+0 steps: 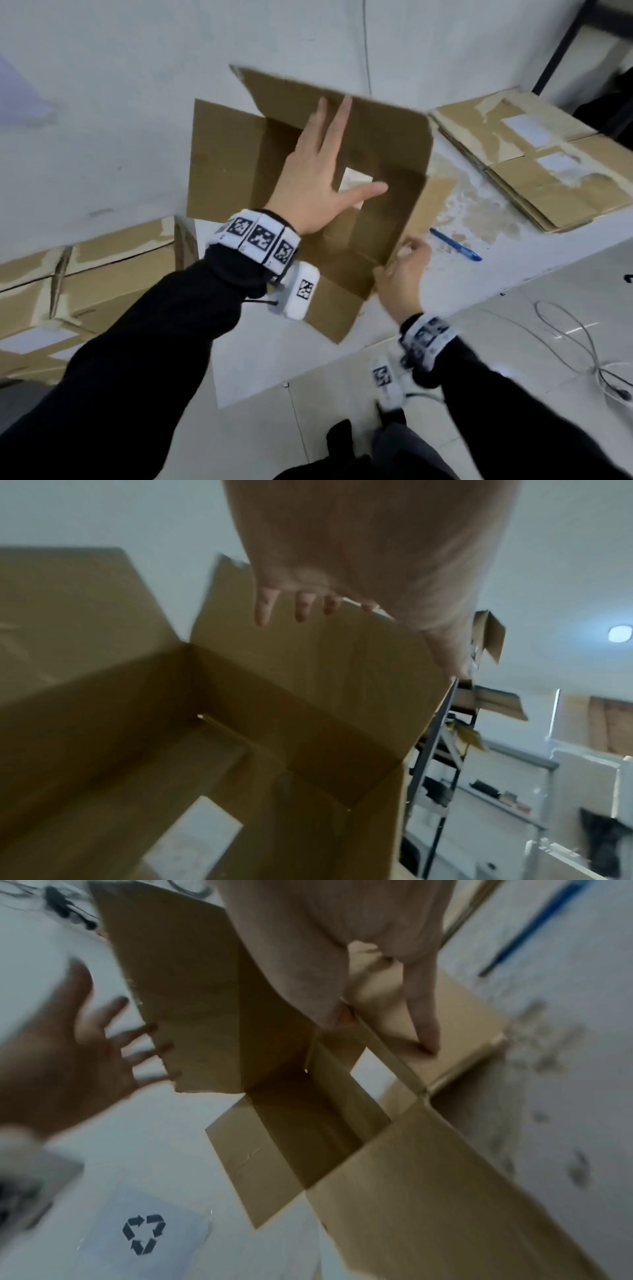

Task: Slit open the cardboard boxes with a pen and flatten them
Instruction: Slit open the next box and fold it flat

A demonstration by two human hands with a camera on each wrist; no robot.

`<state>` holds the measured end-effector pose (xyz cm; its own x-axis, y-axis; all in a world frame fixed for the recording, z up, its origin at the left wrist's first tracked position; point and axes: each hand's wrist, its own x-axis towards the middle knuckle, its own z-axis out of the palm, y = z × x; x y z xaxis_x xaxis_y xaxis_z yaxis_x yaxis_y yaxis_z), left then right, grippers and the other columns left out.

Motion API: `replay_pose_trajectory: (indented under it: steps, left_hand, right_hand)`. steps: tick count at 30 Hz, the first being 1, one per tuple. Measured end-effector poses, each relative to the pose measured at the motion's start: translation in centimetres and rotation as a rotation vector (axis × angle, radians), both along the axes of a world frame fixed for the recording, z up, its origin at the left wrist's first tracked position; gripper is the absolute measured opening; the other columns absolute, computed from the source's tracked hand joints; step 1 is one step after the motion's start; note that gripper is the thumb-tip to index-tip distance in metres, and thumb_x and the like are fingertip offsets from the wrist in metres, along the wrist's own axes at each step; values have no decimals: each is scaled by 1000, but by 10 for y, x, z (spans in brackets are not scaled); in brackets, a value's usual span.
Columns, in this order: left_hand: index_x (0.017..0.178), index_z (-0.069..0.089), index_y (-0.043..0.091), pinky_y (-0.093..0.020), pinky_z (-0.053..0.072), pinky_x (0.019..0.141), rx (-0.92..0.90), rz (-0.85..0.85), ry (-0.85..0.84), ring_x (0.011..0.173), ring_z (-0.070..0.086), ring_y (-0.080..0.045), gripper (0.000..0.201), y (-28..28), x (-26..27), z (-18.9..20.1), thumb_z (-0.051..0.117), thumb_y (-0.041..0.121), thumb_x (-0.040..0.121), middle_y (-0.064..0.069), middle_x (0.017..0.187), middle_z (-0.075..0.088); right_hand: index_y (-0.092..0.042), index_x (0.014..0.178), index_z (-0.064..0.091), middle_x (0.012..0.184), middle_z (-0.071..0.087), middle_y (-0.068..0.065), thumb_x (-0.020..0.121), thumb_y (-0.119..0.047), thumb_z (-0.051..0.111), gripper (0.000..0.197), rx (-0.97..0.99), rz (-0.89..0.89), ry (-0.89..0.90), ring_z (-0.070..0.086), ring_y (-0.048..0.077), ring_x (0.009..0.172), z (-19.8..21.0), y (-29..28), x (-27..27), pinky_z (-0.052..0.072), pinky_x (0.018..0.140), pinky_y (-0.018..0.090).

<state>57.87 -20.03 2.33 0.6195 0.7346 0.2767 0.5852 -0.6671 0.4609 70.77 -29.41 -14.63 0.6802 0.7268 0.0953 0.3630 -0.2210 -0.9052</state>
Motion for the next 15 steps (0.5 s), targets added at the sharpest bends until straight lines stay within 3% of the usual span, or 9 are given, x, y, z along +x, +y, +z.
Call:
replay_pose_trajectory:
  steps: [2, 5, 8, 11, 14, 15]
  left_hand:
    - [151, -8, 32, -60, 17, 114, -63, 43, -11, 148, -3, -26, 105, 3, 15, 3, 51, 75, 76, -4, 160, -12]
    - [151, -2, 37, -64, 17, 111, -111, 113, 131, 147, 0, -29, 100, 15, 22, 2, 48, 78, 75, -3, 161, -6]
    - [150, 5, 42, -64, 18, 110, -132, 124, 335, 146, 6, -32, 98, 27, 26, -1, 47, 82, 72, -3, 161, 2]
    - [148, 22, 36, -57, 29, 108, -92, 127, 433, 141, 22, -32, 92, 33, 40, 0, 39, 86, 72, -7, 156, 19]
    - [135, 43, 20, -41, 45, 92, -125, 131, 426, 120, 47, -27, 87, 30, 59, 5, 41, 83, 75, -7, 135, 44]
    - [133, 44, 18, -39, 46, 89, -135, 132, 428, 115, 49, -26, 86, 27, 63, 6, 45, 81, 74, -6, 131, 46]
  right_hand:
    - [9, 129, 31, 118, 34, 17, 66, 17, 52, 67, 51, -28, 18, 40, 38, 110, -11, -13, -32, 37, 100, 52]
    - [10, 129, 29, 124, 32, 24, 66, 16, 51, 67, 51, 76, -101, 33, 42, 119, -22, -24, -47, 29, 106, 57]
    - [4, 133, 26, 129, 28, 20, 71, 9, 62, 72, 21, 169, -52, 31, 35, 123, -25, -28, -37, 26, 111, 44]
    - [0, 133, 30, 126, 33, 14, 78, -9, 68, 68, 84, 174, -39, 36, 27, 119, -25, -29, -26, 29, 108, 34]
    - [-10, 126, 36, 121, 39, 7, 90, -24, 55, 42, 145, 189, 72, 42, 20, 115, -23, -35, -18, 38, 100, 19]
    - [-17, 122, 37, 119, 42, 4, 91, -30, 50, 36, 148, 185, 145, 46, 19, 112, -22, -39, -13, 43, 98, 23]
